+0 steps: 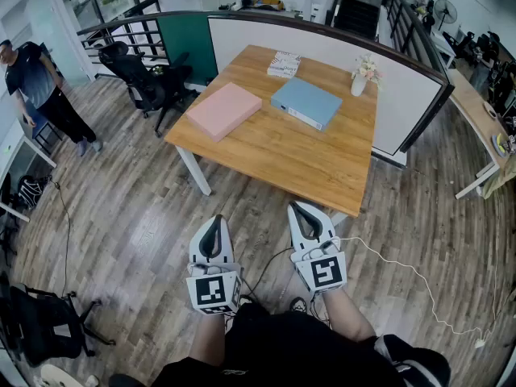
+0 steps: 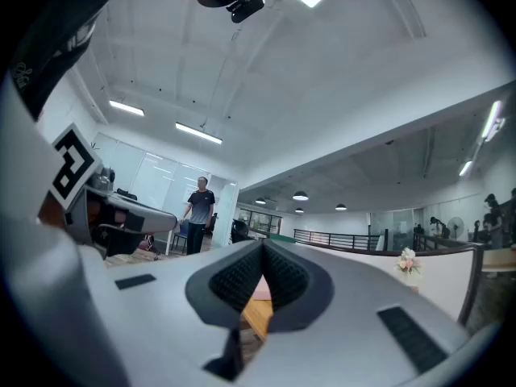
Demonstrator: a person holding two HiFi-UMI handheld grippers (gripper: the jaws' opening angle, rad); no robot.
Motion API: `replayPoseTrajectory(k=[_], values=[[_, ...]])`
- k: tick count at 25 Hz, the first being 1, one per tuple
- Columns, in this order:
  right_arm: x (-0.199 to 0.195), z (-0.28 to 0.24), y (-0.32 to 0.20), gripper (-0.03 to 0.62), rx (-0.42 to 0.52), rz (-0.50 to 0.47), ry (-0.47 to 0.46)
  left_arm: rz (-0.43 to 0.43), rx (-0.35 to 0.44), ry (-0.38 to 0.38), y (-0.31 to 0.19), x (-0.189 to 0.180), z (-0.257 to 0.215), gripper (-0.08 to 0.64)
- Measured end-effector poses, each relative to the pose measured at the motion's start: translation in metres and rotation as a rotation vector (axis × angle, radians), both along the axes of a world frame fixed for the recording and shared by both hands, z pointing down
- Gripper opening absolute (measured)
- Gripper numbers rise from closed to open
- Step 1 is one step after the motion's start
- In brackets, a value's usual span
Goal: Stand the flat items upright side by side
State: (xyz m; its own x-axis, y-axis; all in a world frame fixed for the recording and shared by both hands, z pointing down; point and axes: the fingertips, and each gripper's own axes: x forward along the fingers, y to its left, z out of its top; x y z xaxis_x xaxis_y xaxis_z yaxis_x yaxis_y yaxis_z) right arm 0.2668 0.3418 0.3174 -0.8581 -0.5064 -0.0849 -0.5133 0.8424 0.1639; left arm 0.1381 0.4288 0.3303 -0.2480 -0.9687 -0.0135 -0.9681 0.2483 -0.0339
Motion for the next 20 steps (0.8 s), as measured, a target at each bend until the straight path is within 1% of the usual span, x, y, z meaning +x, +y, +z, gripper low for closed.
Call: replayPoseTrajectory(k=[6, 8, 11, 12, 13, 14, 16, 17, 20], values=[[-0.018, 0.008, 0.002, 0.005, -0.001, 0.001, 0.010, 0.006, -0.006, 0.020, 0.003, -0.021, 0.008, 0.000], [-0.024, 0.009, 0.004, 0.005, 0.012, -0.009, -0.007, 0.019, 0.003, 0.029, 0.004, -0.025, 0.008, 0.000], [-0.033, 0.006, 0.014, 0.006, 0.009, -0.050, -0.057, 0.039, 0.019, 0.034, 0.007, -0.033, 0.010, 0.001], [-0.037, 0.006, 0.017, 0.011, 0.002, -0.062, -0.067, 0.044, 0.020, 0.032, 0.008, -0.037, 0.011, 0.002], [-0.042, 0.008, 0.019, 0.032, -0.006, -0.068, -0.066, 0.051, 0.018, 0.032, 0.009, -0.041, 0.012, 0.003], [-0.047, 0.011, 0.020, 0.048, -0.012, -0.068, -0.058, 0.062, 0.014, 0.034, 0.009, -0.044, 0.014, 0.020], [-0.057, 0.017, 0.020, 0.085, -0.021, -0.059, -0.034, 0.089, 0.000, 0.043, 0.009, -0.052, 0.018, 0.135], [-0.061, 0.020, 0.021, 0.103, -0.026, -0.052, -0.024, 0.100, -0.007, 0.047, 0.009, -0.056, 0.020, 0.160], [-0.074, 0.027, 0.025, 0.140, -0.043, -0.032, 0.001, 0.120, -0.024, 0.063, 0.015, -0.072, 0.027, 0.194]])
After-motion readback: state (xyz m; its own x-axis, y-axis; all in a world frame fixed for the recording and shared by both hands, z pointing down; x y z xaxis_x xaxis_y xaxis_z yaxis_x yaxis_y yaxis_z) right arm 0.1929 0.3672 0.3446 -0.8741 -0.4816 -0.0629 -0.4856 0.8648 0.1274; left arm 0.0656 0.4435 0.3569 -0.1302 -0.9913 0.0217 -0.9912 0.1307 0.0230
